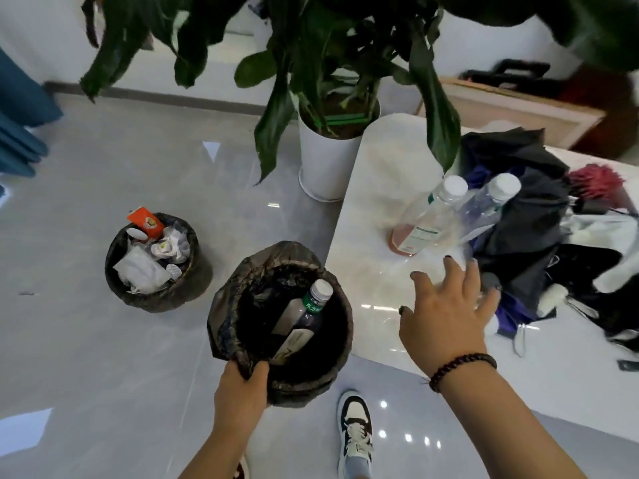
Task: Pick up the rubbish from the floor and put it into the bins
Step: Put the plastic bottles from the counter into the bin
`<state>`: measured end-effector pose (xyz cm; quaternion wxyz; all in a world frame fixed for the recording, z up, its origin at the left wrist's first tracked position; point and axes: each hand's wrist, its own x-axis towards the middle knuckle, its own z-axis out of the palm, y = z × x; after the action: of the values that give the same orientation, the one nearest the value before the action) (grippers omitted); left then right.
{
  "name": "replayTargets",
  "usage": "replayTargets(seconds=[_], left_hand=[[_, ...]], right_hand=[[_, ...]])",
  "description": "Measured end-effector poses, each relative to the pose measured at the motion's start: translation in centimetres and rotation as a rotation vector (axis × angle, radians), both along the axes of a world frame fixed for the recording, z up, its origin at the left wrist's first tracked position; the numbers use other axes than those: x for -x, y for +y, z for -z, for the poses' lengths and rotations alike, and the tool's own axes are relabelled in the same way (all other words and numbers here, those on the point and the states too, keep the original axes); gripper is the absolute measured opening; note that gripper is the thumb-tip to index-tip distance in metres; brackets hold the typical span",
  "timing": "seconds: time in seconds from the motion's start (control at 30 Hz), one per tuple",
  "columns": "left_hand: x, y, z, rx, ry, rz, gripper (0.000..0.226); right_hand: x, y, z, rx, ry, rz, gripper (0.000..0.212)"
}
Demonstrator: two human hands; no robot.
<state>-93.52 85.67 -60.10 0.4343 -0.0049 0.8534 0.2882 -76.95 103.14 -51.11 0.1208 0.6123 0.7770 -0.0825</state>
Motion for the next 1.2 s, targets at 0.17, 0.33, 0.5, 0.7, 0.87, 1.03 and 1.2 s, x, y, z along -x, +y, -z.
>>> replayTargets(seconds=[0.17, 0.33, 0.5, 0.7, 0.87, 1.03, 1.2], left_hand=[[-1.2, -0.2, 1.2, 0.014, -0.012, -0.061, 0.039], [-2.0, -0.2, 1.3, -0.008, -0.004, -0.089, 0.053], [-2.6, 0.3, -0.6, -0.084, -0.033, -0.125, 0.036], [-2.4, -0.8, -0.3, -0.119, -0.019, -0.101, 0.02], [-1.8, -2.0, 0.6, -0.12, -0.038, -0.02, 0.038], [-0.7, -4.1, 0.9, -0.115, -0.023, -0.045, 0.02], [-0.2, -5.3, 1.0, -0.153, -0.004, -0.063, 0.007]], right_hand=[[-4.5, 0.6, 0.2, 0.038, 0.016, 0.134, 0.047], [-5.8, -0.5, 0.4, 0.079, 0.203, 0.151, 0.046], [-4.6, -1.7, -1.3, 0.001, 0.364, 0.079, 0.042], [-0.9, -3.4, -5.8, -0.18, 0.634, -0.102, 0.038], [2.0, -4.2, -5.9, -0.026, 0.806, -0.174, 0.033], [4.1, -5.5, -4.5, 0.149, 0.835, -0.172, 0.031], [6.8, -7.2, 0.1, 0.353, 0.774, -0.088, 0.028]])
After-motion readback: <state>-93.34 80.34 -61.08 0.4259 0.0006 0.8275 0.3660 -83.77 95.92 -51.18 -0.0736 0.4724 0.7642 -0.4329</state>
